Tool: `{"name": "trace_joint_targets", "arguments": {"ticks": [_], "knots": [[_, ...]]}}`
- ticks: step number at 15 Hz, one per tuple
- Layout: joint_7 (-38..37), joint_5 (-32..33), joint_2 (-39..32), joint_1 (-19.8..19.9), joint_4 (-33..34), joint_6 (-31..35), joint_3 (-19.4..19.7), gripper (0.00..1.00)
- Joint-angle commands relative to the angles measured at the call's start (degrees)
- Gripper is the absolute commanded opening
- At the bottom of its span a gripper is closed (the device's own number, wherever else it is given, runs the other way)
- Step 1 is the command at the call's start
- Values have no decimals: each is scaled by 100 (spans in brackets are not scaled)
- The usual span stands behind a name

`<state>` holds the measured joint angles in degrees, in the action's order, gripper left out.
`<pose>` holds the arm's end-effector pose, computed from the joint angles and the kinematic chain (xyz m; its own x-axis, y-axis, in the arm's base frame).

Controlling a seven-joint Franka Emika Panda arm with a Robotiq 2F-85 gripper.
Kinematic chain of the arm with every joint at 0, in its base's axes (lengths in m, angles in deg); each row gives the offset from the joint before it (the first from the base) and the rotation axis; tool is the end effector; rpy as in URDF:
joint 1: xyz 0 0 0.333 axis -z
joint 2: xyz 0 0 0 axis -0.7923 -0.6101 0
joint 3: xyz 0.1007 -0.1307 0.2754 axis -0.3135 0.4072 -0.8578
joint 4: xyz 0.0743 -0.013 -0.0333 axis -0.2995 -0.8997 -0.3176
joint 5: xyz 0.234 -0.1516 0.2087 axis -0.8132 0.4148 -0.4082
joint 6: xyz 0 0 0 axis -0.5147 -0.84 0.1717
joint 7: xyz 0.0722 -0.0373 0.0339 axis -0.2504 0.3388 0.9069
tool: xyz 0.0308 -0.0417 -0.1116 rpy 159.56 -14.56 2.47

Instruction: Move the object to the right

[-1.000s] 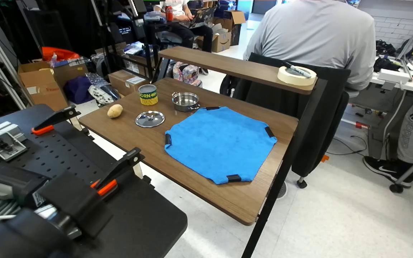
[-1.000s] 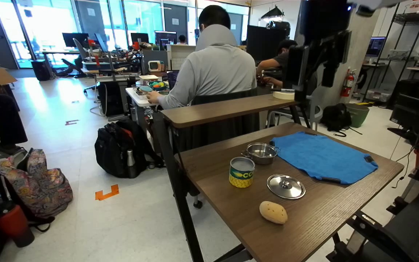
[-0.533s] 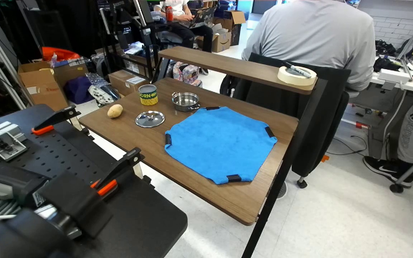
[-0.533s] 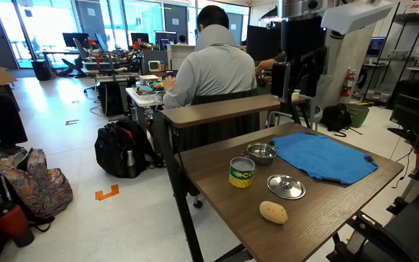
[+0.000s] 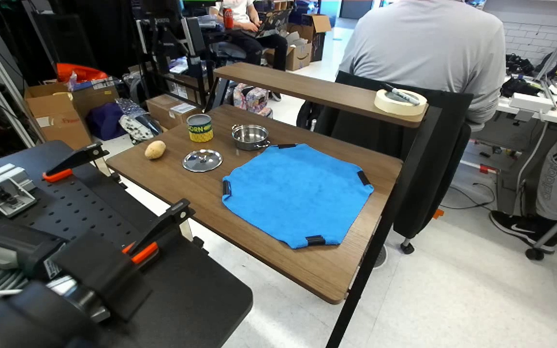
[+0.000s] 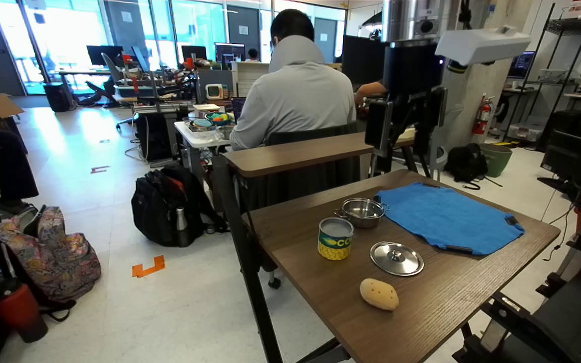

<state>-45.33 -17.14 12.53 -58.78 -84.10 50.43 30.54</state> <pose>0.5212 0.1253 0.2712 0.9890 0.1462 -0.0208 0.1476 -0.9817 0.1204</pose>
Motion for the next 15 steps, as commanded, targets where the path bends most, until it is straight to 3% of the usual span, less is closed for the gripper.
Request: {"name": "trace_joint_targets", "arguments": {"ticks": [1,15], "knots": [[580,-755,-541,43,372,186,36,100],[-2,-861,-2183,-653,1650,793,377,100]]}}
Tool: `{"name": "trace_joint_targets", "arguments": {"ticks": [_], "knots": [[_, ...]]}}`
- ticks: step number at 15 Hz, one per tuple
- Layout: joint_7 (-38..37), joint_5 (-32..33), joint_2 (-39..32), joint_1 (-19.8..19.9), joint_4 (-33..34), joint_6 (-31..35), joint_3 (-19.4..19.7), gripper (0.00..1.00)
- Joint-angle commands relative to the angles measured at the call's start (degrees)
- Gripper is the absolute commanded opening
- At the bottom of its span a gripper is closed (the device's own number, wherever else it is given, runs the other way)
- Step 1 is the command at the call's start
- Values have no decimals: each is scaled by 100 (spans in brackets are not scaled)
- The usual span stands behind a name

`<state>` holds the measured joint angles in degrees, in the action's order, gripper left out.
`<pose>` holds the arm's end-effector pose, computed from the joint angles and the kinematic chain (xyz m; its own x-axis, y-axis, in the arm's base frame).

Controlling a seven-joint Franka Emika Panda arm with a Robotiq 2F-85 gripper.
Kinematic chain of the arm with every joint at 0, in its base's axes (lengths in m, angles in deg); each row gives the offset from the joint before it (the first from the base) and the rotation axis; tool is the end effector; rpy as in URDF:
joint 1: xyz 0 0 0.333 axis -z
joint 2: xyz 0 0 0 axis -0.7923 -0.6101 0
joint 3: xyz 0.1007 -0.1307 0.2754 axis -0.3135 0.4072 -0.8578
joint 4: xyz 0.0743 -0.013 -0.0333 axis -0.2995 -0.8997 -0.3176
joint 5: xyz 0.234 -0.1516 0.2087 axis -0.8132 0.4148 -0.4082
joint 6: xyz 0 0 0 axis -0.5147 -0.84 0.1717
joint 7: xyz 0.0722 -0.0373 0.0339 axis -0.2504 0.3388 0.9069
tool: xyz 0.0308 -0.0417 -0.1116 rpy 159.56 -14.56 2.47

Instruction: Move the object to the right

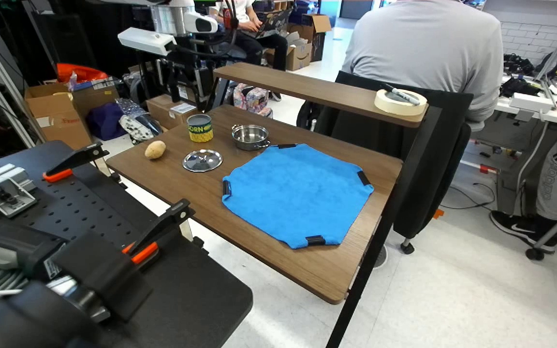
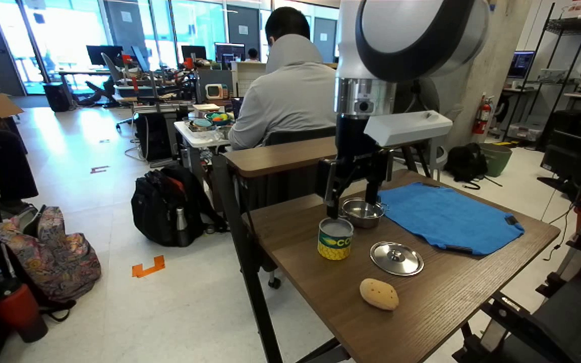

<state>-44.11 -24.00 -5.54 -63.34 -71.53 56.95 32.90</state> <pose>0.5708 0.1640 0.1778 0.9935 0.1115 -0.0232 0.1119 -0.9935 0.0203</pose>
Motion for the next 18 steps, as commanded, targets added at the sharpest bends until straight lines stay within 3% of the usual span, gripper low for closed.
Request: {"name": "trace_joint_targets", "arguments": {"ticks": [1,12,13,14,17,18], "knots": [[-173,-176,-481,-233,499,118,167,100],[-208,-187,-1342,-338,1372,-58,305,100],[-202,-164,-1372,-357,1390,-45,314,75],[-196,-163,-1396,-358,1403,-36,311,72],[-112,-169,-1366,-329,1339,-10,272,49],[-97,-172,-1332,-319,1299,3,266,46]]}}
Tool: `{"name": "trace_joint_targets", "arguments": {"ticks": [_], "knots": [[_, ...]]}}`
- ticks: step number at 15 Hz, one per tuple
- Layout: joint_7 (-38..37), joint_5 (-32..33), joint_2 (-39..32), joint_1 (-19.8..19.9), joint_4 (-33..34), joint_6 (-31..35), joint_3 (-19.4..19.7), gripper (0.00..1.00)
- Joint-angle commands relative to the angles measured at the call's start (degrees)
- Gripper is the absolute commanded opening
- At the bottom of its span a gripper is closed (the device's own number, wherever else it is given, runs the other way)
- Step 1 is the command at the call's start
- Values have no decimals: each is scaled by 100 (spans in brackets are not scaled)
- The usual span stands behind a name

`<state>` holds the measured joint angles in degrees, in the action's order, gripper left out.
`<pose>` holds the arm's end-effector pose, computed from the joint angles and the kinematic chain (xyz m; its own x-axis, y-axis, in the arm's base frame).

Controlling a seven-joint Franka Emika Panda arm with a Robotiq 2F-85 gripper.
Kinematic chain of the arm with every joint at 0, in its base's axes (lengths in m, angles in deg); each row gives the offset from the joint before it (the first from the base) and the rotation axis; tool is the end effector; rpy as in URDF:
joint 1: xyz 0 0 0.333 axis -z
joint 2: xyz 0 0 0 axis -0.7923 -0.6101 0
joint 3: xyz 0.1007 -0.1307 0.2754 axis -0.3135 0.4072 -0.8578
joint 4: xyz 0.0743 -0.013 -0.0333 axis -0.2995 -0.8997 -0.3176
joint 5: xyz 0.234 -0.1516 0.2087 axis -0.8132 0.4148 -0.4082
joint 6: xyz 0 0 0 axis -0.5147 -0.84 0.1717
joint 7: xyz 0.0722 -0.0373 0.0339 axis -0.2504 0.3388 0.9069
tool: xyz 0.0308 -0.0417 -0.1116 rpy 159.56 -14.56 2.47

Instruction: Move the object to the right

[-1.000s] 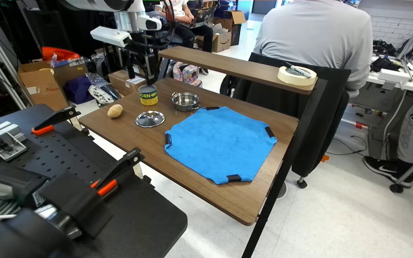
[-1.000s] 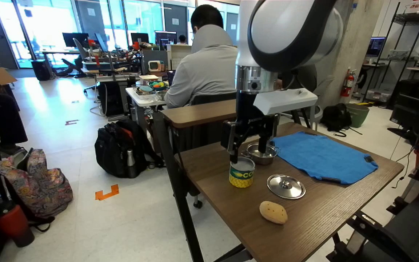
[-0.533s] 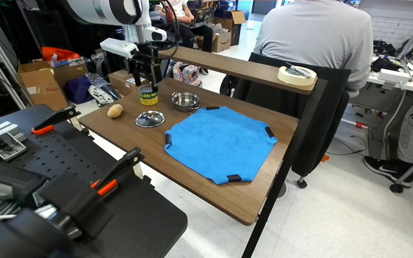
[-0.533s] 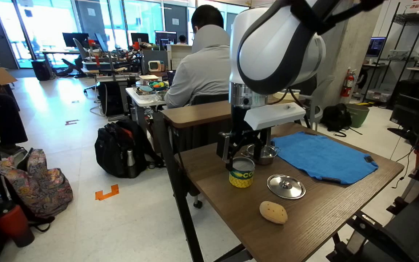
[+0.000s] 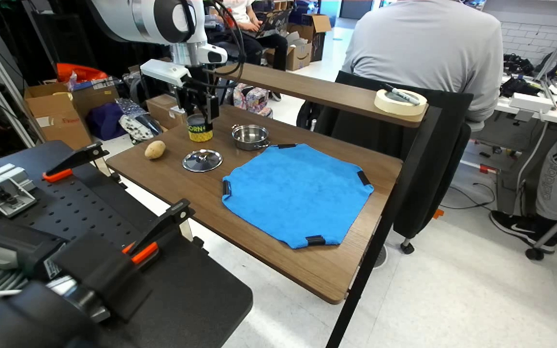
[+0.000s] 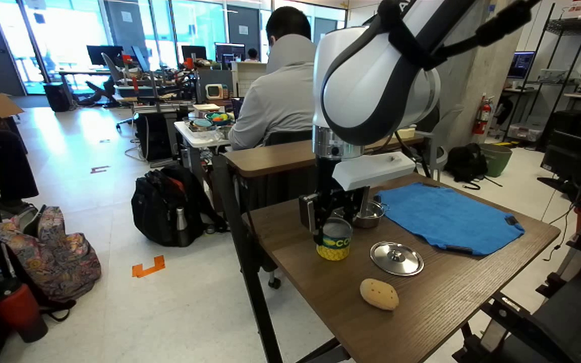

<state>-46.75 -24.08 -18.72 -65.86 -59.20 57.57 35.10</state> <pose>0.6051 0.1773 0.1088 0.9972 0.0697 -0.0252 0.0706 -0.9969 0.0341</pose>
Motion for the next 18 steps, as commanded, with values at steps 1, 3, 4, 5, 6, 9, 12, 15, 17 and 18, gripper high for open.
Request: {"name": "trace_joint_targets", "arguments": {"ticks": [1,3,4,5,6,9,12,15,17,18], "knots": [[158,-158,25,-69,28,-65,60,46],[179,-174,151,-25,-29,-237,71,46],[232,-196,232,31,-89,-300,49,46],[258,-196,365,80,-193,-319,62,46],[278,-177,494,112,-298,-298,87,46],[295,-12,1094,155,-870,-40,326,46],[298,17,1605,307,-1226,57,580,46],[402,-50,1897,636,-1335,0,738,46],[527,-102,1861,911,-1237,-5,794,46],[538,-96,1945,1016,-1288,-53,857,46]]}}
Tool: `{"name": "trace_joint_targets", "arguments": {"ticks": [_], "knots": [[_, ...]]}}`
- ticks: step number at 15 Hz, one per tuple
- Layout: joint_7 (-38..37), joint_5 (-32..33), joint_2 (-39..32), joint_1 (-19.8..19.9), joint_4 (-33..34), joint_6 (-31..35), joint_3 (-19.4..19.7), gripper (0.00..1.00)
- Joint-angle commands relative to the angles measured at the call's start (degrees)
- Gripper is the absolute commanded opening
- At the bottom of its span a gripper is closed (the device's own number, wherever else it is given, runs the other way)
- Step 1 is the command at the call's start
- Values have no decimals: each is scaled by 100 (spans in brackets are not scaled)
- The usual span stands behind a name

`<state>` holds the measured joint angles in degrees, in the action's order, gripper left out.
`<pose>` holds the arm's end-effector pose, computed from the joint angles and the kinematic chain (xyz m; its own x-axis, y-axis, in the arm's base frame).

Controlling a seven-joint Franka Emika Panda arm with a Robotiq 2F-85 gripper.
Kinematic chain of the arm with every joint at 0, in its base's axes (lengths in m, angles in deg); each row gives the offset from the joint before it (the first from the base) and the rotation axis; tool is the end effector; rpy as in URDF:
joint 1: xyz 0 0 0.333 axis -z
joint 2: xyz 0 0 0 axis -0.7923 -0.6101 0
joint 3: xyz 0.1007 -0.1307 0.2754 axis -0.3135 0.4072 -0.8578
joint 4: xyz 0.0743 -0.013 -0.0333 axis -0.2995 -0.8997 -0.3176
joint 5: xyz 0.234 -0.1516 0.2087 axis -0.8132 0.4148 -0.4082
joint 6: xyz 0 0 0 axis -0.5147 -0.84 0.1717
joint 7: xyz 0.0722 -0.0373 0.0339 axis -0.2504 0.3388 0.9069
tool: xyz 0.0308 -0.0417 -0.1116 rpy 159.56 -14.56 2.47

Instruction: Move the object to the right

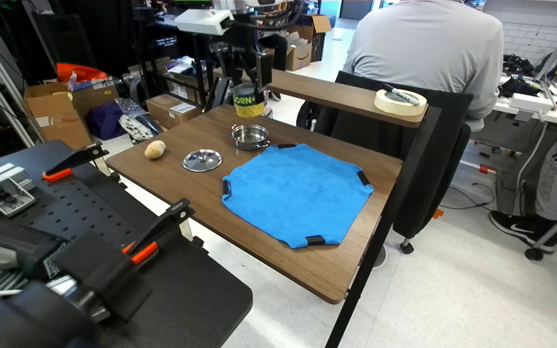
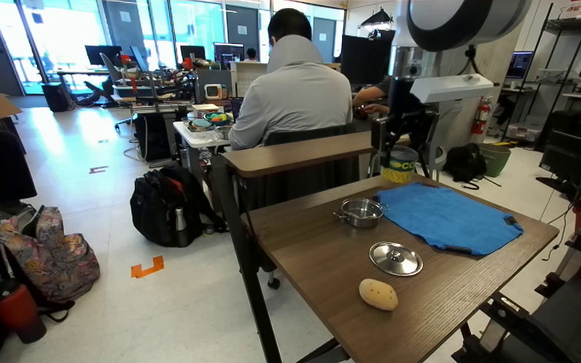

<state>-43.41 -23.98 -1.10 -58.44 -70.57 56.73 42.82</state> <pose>0.6089 0.0180 0.2295 0.9916 -0.1021 0.0793 -0.1101 -0.9885 0.1041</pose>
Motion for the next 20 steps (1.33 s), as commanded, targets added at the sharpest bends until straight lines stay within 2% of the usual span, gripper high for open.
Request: {"name": "trace_joint_targets", "arguments": {"ticks": [1,7,10,15,20], "knots": [[287,-147,148,421,-126,41,91,46],[656,-244,70,1141,-322,164,228,46],[932,-258,210,1375,-684,206,232,46],[1048,-8,308,1253,-1393,655,335,46],[870,306,390,806,-1819,994,471,46]]}}
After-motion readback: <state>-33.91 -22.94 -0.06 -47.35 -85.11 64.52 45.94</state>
